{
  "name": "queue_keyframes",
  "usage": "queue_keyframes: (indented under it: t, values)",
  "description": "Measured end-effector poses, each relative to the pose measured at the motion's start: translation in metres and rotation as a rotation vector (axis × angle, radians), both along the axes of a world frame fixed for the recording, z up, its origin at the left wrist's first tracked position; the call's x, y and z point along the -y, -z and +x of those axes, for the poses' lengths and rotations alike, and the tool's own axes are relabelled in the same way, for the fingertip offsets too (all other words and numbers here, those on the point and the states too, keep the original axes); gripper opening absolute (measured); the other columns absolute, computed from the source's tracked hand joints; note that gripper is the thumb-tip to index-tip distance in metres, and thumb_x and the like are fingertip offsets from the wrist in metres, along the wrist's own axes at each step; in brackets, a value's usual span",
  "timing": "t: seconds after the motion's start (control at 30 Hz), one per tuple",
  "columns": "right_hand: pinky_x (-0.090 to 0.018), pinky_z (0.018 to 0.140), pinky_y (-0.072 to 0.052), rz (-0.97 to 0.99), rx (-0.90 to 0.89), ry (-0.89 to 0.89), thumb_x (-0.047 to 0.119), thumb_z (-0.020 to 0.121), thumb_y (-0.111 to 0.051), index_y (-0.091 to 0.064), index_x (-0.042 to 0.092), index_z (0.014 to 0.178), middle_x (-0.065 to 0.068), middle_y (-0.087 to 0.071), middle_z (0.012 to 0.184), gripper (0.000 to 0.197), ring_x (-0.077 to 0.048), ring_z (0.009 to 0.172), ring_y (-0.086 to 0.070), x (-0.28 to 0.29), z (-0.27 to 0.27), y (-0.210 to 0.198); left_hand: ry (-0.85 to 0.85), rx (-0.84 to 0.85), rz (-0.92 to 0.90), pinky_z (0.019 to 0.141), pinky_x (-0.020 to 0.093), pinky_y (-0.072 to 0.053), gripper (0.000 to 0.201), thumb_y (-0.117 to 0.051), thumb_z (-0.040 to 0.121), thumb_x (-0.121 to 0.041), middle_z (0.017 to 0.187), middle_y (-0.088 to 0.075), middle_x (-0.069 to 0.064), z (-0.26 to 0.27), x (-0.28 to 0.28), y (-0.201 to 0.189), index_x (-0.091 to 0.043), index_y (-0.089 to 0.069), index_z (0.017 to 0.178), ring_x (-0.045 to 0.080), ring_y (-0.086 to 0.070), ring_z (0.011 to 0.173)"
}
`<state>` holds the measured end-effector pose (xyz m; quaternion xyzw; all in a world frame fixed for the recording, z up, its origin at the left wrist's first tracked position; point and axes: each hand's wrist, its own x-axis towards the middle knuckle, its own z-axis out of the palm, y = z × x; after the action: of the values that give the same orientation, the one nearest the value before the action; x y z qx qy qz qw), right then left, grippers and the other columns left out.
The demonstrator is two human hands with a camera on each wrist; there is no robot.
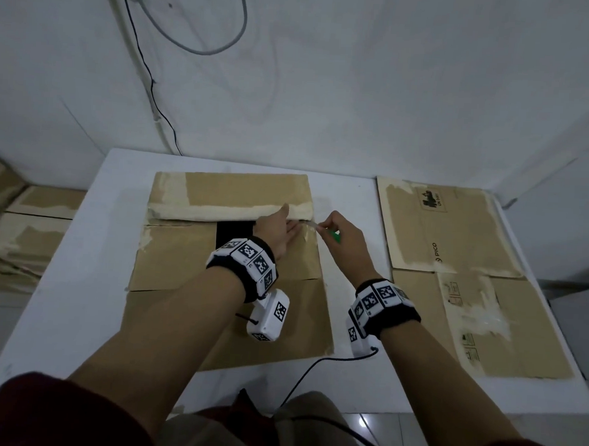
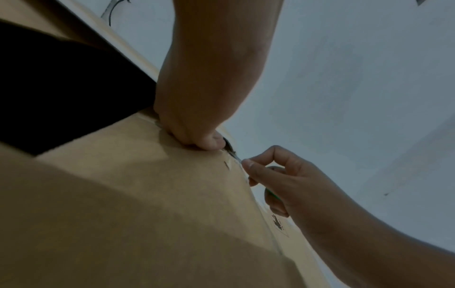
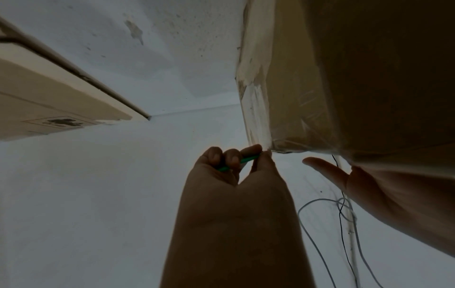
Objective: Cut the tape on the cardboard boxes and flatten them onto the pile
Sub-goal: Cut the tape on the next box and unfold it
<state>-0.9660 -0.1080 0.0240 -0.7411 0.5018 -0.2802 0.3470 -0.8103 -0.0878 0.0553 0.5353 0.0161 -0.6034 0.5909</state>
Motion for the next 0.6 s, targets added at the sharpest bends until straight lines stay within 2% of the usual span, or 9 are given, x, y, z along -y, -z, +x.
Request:
queue_keyframes:
  t: [0.03, 0.1, 0.2, 0.27, 0.33, 0.4, 0.47, 0.53, 0.6]
  values:
    - [-0.02, 0.062, -0.036, -0.013, -0.012, 0.001, 0.031, 0.097, -0.058, -0.05, 0.012, 0.084, 0.006, -0.056, 0.076, 0.025, -0.008, 0.071, -0.048, 0.002, 0.002, 0.001, -0.015, 0.007, 0.003, 0.06, 0.021, -0.056, 0.006, -0.051, 0.098, -0.008, 0.085, -0.052, 0.009, -0.001, 0.0, 0.0, -0.001, -0.049, 0.098, 0.014, -0.057, 0.073]
    - [-0.027, 0.064, -0.039, -0.027, -0.034, 0.007, 0.031, 0.098, -0.057, -0.049, 0.014, 0.083, 0.005, -0.057, 0.078, 0.025, -0.014, 0.074, -0.052, 0.005, 0.004, 0.004, -0.033, 0.04, -0.001, 0.056, 0.02, -0.055, 0.013, -0.045, 0.098, 0.0, 0.082, -0.051, 0.009, -0.001, 0.002, 0.002, -0.003, -0.048, 0.085, 0.014, -0.056, 0.071]
    - [-0.033, 0.069, -0.046, -0.048, -0.067, -0.006, 0.032, 0.098, -0.056, -0.049, 0.016, 0.083, 0.003, -0.06, 0.082, 0.023, -0.017, 0.08, -0.057, 0.007, 0.003, 0.005, 0.0, 0.106, -0.006, 0.055, 0.018, -0.055, 0.02, -0.042, 0.097, 0.004, 0.08, -0.051, 0.009, -0.001, 0.002, 0.005, -0.004, -0.047, 0.08, 0.015, -0.055, 0.07]
    - [-0.033, 0.072, -0.048, -0.07, -0.097, -0.021, 0.032, 0.098, -0.055, -0.049, 0.02, 0.085, 0.006, -0.062, 0.086, 0.019, -0.014, 0.084, -0.059, 0.008, 0.003, 0.003, 0.013, 0.136, -0.009, 0.056, 0.018, -0.054, 0.022, -0.041, 0.096, 0.005, 0.078, -0.051, 0.009, 0.0, 0.003, 0.005, -0.004, -0.048, 0.078, 0.015, -0.055, 0.069]
    - [-0.033, 0.071, -0.047, -0.084, -0.102, -0.017, 0.031, 0.099, -0.054, -0.049, 0.019, 0.084, 0.004, -0.061, 0.086, 0.019, -0.014, 0.083, -0.058, 0.014, 0.005, 0.005, 0.027, 0.16, -0.013, 0.063, 0.021, -0.055, 0.022, -0.041, 0.096, 0.006, 0.077, -0.052, 0.009, 0.0, 0.003, 0.008, -0.003, -0.049, 0.077, 0.015, -0.055, 0.069]
    - [-0.033, 0.067, -0.044, -0.084, -0.076, 0.002, 0.026, 0.1, -0.053, -0.046, 0.017, 0.082, -0.001, -0.058, 0.081, 0.021, -0.016, 0.077, -0.055, 0.023, 0.009, 0.008, 0.056, 0.184, -0.021, 0.071, 0.023, -0.054, 0.017, -0.041, 0.097, 0.004, 0.079, -0.055, 0.008, -0.002, 0.001, 0.01, 0.002, -0.053, 0.084, 0.015, -0.057, 0.071]
    - [-0.031, 0.067, -0.04, -0.057, -0.01, 0.011, 0.019, 0.098, -0.052, -0.046, 0.014, 0.083, -0.005, -0.057, 0.081, 0.017, -0.014, 0.075, -0.051, 0.032, 0.013, 0.009, 0.071, 0.192, -0.054, 0.071, 0.021, -0.054, 0.011, -0.042, 0.098, 0.0, 0.081, -0.057, 0.008, -0.004, -0.002, 0.01, 0.001, -0.054, 0.099, 0.014, -0.058, 0.073]
    - [-0.024, 0.069, -0.041, -0.031, 0.078, 0.039, 0.013, 0.098, -0.052, -0.051, 0.009, 0.087, -0.004, -0.059, 0.084, 0.012, -0.011, 0.077, -0.052, 0.037, 0.018, 0.009, 0.047, 0.198, -0.106, 0.072, 0.021, -0.054, 0.011, -0.044, 0.099, -0.002, 0.084, -0.06, 0.008, -0.005, -0.003, 0.007, 0.0, -0.053, 0.104, 0.012, -0.06, 0.074]
    - [-0.012, 0.064, -0.041, -0.003, 0.156, 0.157, 0.015, 0.1, -0.052, -0.053, 0.007, 0.093, -0.003, -0.062, 0.087, 0.011, -0.012, 0.078, -0.057, 0.035, 0.018, 0.016, 0.015, 0.223, -0.184, 0.071, 0.021, -0.057, 0.013, -0.049, 0.098, -0.006, 0.089, -0.063, 0.008, -0.004, -0.003, 0.003, 0.001, -0.053, 0.109, 0.011, -0.064, 0.073]
